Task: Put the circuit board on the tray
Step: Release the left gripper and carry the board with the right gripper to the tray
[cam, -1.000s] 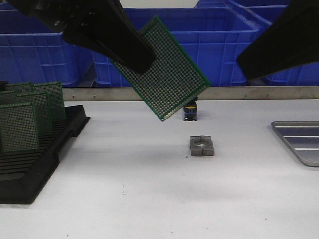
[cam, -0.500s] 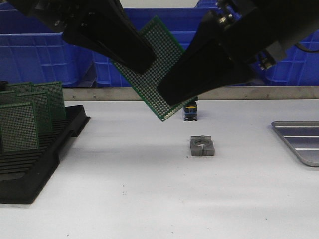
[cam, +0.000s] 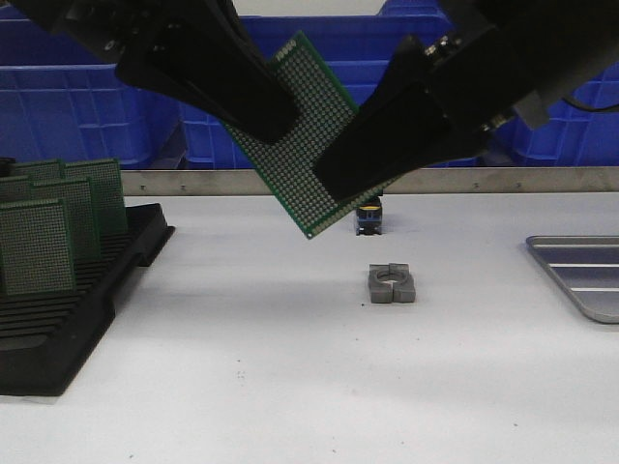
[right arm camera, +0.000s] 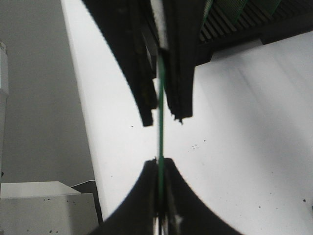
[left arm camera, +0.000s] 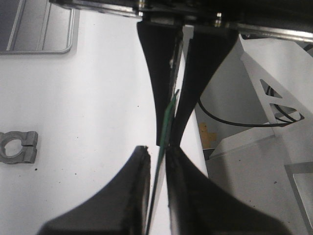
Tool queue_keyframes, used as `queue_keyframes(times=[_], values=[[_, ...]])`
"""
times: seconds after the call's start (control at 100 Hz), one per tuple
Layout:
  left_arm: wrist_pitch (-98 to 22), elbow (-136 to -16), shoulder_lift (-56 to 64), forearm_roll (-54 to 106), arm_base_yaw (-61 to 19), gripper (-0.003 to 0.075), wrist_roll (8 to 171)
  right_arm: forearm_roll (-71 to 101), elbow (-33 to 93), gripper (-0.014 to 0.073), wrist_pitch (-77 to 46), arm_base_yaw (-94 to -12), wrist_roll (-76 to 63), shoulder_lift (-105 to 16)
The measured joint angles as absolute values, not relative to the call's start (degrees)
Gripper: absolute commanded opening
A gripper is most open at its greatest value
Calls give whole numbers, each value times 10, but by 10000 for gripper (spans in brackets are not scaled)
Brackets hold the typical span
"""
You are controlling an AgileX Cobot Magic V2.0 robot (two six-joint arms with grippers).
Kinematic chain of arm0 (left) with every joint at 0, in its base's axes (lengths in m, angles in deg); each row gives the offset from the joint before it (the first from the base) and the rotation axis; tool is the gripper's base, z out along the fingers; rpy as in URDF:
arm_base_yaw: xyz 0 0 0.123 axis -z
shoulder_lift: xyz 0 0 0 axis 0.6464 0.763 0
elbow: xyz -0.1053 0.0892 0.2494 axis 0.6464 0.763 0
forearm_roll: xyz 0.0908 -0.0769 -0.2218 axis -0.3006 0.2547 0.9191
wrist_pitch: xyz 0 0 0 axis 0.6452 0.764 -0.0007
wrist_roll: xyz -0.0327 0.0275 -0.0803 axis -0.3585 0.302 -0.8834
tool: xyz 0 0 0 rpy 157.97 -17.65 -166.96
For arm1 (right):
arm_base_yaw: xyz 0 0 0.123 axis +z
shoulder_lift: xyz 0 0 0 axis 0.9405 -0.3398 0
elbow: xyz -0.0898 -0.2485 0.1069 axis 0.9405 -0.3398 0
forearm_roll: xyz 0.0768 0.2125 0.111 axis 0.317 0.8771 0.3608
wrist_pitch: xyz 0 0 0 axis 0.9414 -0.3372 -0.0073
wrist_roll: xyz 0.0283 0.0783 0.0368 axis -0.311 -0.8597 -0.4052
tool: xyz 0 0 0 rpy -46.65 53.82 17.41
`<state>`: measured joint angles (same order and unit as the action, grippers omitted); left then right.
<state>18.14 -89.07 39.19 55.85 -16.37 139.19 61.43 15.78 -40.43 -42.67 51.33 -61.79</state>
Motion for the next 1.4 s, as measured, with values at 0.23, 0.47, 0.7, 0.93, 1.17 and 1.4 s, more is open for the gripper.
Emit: queue_keyframes(times=[0.23, 0.47, 0.7, 0.93, 1.17, 1.4], values=[[162, -891, 392, 533, -164, 564, 1391, 615, 158, -68, -408, -432, 429, -618], [97, -891, 392, 495, -164, 564, 1391, 596, 158, -68, -448, -525, 307, -618], [73, -891, 392, 482, -164, 564, 1391, 538, 158, -68, -484, -673, 226, -620], [72, -891, 392, 481, -164, 564, 1391, 532, 158, -68, -427, -791, 209, -675], [72, -891, 392, 481, -164, 564, 1391, 534, 168, -68, -348, -814, 208, -772], [72, -891, 392, 481, -164, 564, 1391, 538, 194, -21, -314, -814, 208, -820]])
